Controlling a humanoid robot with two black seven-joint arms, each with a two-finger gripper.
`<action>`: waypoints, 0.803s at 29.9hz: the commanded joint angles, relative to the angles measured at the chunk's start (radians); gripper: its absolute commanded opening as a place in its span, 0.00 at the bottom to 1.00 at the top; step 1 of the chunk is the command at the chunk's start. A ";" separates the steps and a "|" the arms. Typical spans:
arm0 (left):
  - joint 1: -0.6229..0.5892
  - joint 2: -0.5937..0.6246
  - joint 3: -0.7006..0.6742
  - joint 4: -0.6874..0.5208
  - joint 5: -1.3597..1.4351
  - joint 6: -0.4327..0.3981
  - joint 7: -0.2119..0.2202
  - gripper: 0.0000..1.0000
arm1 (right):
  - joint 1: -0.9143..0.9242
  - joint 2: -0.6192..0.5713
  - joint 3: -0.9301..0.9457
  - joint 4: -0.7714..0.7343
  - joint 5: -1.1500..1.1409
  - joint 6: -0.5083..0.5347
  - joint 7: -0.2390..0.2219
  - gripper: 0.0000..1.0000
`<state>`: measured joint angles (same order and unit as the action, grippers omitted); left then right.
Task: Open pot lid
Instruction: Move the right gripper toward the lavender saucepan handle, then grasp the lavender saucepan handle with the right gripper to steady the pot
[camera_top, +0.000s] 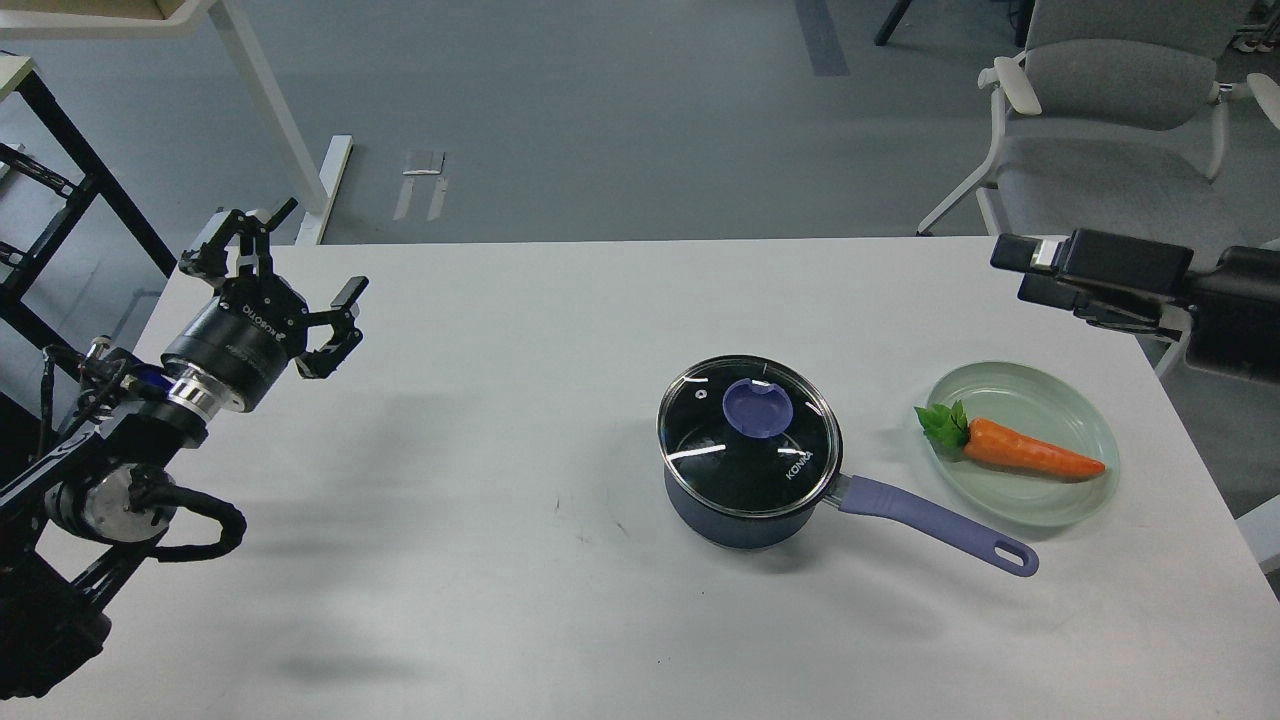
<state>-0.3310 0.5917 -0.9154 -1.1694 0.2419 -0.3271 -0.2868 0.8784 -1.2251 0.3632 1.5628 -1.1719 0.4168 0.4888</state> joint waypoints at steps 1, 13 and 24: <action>0.003 0.008 0.003 -0.016 0.000 -0.003 0.000 0.99 | 0.004 0.027 -0.009 0.011 -0.196 0.000 0.000 1.00; 0.013 0.017 0.009 -0.070 0.016 -0.004 0.000 0.99 | 0.007 0.029 -0.184 0.091 -0.638 -0.001 0.000 1.00; 0.015 0.020 0.009 -0.099 0.040 0.000 0.000 0.99 | 0.004 0.110 -0.245 0.085 -0.686 -0.021 0.000 1.00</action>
<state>-0.3161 0.6107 -0.9056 -1.2668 0.2820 -0.3316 -0.2869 0.8838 -1.1363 0.1342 1.6513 -1.8464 0.3998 0.4888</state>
